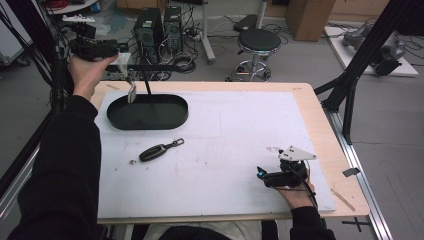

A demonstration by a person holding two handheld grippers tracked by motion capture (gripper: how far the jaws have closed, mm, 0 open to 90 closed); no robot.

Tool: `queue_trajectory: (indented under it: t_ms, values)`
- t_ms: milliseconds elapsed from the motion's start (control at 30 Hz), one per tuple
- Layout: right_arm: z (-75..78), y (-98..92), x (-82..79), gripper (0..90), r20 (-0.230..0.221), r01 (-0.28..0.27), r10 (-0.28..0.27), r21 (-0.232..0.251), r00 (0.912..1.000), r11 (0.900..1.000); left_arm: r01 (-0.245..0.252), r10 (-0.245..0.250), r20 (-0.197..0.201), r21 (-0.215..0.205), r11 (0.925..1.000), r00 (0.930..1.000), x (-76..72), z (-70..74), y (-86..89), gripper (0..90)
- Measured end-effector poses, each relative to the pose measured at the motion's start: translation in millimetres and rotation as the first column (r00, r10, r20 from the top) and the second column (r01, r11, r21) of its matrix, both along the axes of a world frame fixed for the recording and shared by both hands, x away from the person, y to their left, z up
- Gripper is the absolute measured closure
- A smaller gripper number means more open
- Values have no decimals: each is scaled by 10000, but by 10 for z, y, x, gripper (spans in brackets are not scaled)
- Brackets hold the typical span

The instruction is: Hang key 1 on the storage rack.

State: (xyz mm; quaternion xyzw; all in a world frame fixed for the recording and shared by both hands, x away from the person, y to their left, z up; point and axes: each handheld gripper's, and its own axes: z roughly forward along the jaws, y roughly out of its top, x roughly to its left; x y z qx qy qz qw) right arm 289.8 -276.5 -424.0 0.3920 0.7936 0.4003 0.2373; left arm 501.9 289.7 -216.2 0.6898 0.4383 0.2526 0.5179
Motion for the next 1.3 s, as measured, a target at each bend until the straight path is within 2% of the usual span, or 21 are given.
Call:
queue_trajectory:
  t_ms: [67, 100, 167, 200, 267, 400, 500, 633, 700, 767, 967, 1067, 1300]
  values:
    - [3, -1, 0, 8, 11, -24, 24, -12, 10000, 10000, -4, 6, -54, 322, 9995, 10000, -25, 4, -4, 209]
    - [4, -3, 0, 8, 40, -36, 37, -18, 10000, 10000, 131, -120, -232, 481, 9988, 9997, -28, -1, -13, 122]
    - [7, -3, -2, 8, 51, -34, 34, 11, 10000, 10000, 700, -660, -620, 650, 9954, 9959, -34, -19, -31, 24]
    - [8, -2, -2, 8, 52, -35, 35, 9, 10000, 10000, 1158, -1094, -817, 779, 9902, 9906, -50, -30, -47, 17]
    - [8, 2, -1, 8, 58, -60, 60, 5, 10000, 10000, 1377, -1290, -838, 1077, 9846, 9881, -99, -51, -83, 17]
    - [11, 11, 2, 8, 37, -68, 68, 27, 10000, 10000, 1601, -1548, -692, 803, 9838, 9855, -231, -137, -88, 17]
    - [14, 12, 2, 8, 37, -106, 105, 97, 9999, 9999, 1781, -1724, -809, 695, 9816, 9817, -314, -261, -68, 17]
    - [7, 21, 10, 8, 27, -158, 158, 46, 9999, 9999, 1793, -1759, -711, 454, 9827, 9818, -416, -401, -25, 17]
    - [6, 27, 16, 8, 52, -187, 186, 57, 9998, 9998, 1811, -1774, -706, 499, 9822, 9816, -462, -449, -11, 17]
    - [7, 31, 17, 8, 46, -175, 175, 40, 9998, 9998, 1969, -1920, -821, 560, 9788, 9780, -492, -487, 6, 17]
    - [5, 33, 22, 8, 0, -157, 157, 46, 9999, 9999, 2079, -2032, -790, 566, 9765, 9759, -582, -557, 11, 17]
    - [5, 33, 19, 8, 6, -143, 143, 38, 9999, 9999, 2228, -2166, -824, 750, 9720, 9728, -615, -578, -15, 17]
    - [8, 20, 14, 8, 68, -132, 132, 34, 9999, 9999, 2425, -2367, -785, 747, 9673, 9684, -661, -643, -67, 17]
